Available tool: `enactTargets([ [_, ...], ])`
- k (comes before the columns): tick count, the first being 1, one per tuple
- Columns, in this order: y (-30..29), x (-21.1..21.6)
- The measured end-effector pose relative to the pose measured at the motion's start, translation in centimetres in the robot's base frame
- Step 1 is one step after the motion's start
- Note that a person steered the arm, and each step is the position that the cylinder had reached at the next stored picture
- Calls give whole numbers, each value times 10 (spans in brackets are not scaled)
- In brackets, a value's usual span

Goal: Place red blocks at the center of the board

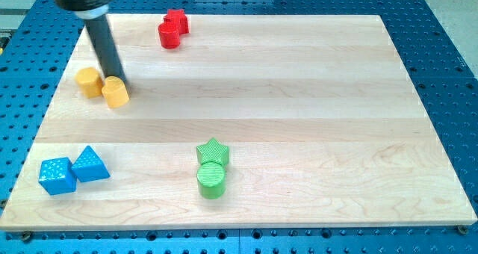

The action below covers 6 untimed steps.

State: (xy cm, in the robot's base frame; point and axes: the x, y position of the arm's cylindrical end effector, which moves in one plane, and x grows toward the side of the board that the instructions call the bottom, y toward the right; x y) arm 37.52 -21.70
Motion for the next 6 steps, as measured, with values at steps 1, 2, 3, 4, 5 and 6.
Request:
enactTargets([
  [1, 3, -29],
  [2, -58, -7],
  [3, -11, 4],
  [4, -18, -12],
  [5, -46, -30],
  [6, -34, -54],
])
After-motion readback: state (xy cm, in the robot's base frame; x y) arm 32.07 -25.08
